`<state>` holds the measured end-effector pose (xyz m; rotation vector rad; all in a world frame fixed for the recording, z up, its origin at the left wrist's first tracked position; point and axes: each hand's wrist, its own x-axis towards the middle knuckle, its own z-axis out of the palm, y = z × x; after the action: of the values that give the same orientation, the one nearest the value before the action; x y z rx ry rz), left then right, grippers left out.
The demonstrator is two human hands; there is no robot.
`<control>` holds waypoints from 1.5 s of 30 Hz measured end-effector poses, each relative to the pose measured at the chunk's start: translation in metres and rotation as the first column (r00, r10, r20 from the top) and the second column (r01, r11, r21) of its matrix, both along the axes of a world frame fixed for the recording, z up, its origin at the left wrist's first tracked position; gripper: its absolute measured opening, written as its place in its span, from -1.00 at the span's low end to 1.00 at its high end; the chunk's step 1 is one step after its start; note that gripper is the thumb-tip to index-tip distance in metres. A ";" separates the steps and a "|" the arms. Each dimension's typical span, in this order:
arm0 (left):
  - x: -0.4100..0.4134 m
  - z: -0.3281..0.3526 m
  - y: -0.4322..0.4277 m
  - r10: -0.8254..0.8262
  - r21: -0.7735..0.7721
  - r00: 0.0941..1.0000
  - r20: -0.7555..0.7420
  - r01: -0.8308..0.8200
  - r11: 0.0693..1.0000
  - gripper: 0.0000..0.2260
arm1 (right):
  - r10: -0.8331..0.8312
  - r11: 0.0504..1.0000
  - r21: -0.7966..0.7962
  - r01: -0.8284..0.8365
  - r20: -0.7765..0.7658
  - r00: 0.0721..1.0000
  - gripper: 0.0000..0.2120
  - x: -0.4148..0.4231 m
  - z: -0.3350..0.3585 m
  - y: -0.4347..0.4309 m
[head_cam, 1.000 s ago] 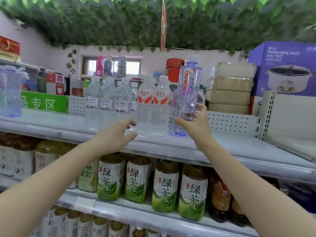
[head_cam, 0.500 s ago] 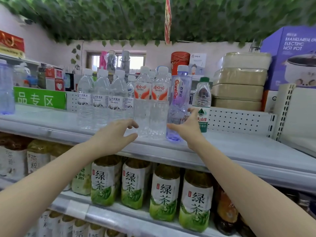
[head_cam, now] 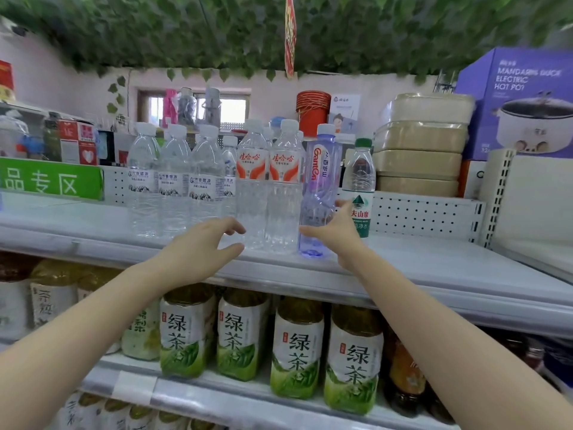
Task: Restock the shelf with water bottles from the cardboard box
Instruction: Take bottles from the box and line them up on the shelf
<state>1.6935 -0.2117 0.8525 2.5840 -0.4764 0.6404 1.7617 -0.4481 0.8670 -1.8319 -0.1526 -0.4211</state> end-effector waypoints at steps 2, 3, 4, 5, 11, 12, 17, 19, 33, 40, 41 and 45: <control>-0.003 0.000 0.005 -0.009 0.003 1.000 -0.010 0.009 1.000 -0.70 | -0.024 0.999 -0.039 0.025 0.009 1.000 -0.10 -0.005 0.001 0.001; -0.005 0.000 0.008 -0.013 0.001 1.000 -0.011 0.014 1.000 -0.70 | -0.035 0.997 -0.065 0.036 0.016 0.999 -0.12 -0.007 0.002 0.002; -0.007 -0.001 0.012 -0.015 0.000 1.000 -0.013 0.015 1.000 -0.70 | -0.044 0.994 -0.095 0.047 0.025 0.999 -0.14 -0.012 0.002 0.003; -0.009 -0.002 0.015 -0.014 0.007 1.000 -0.014 0.014 1.000 -0.69 | -0.054 0.990 -0.125 0.058 0.038 0.998 -0.16 -0.016 0.001 0.005; -0.024 -0.014 0.038 -0.011 0.071 0.999 -0.032 0.013 0.997 -0.66 | -0.161 0.949 -0.239 0.205 0.191 0.968 -0.24 -0.053 -0.014 0.020; -0.028 -0.016 0.042 -0.013 0.079 0.999 -0.037 0.015 0.997 -0.66 | -0.177 0.940 -0.255 0.227 0.206 0.962 -0.26 -0.062 -0.017 0.023; -0.048 -0.036 0.071 -0.057 0.141 0.997 -0.055 0.064 0.988 -0.67 | -0.236 0.904 -0.313 0.292 0.205 0.950 -0.35 -0.104 -0.046 0.043; -0.058 -0.046 0.082 -0.066 0.166 0.997 -0.049 0.074 0.983 -0.67 | -0.263 0.870 -0.370 0.327 0.212 0.941 -0.37 -0.123 -0.065 0.054; -0.106 -0.156 0.127 -0.037 0.363 0.999 -0.007 0.037 0.931 -0.64 | -0.363 0.535 -0.783 0.316 0.125 0.923 -0.47 -0.232 -0.194 0.115; -0.121 -0.227 0.142 -0.004 0.368 0.998 -0.063 0.027 0.929 -0.65 | -0.341 0.495 -0.842 0.214 0.038 0.939 -0.50 -0.254 -0.247 0.127; -0.124 -0.238 0.144 0.001 0.378 0.997 -0.082 0.030 0.925 -0.64 | -0.330 0.501 -0.842 0.200 0.027 0.944 -0.49 -0.256 -0.257 0.128; -0.141 -0.278 0.151 0.024 0.377 0.985 -0.169 0.042 0.925 -0.64 | -0.289 0.510 -0.851 0.124 -0.034 0.957 -0.50 -0.268 -0.297 0.136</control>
<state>1.5522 -0.0605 0.5749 2.9668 -0.6056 0.3414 1.4938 -0.3123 0.5703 -2.8879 0.0034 -0.3729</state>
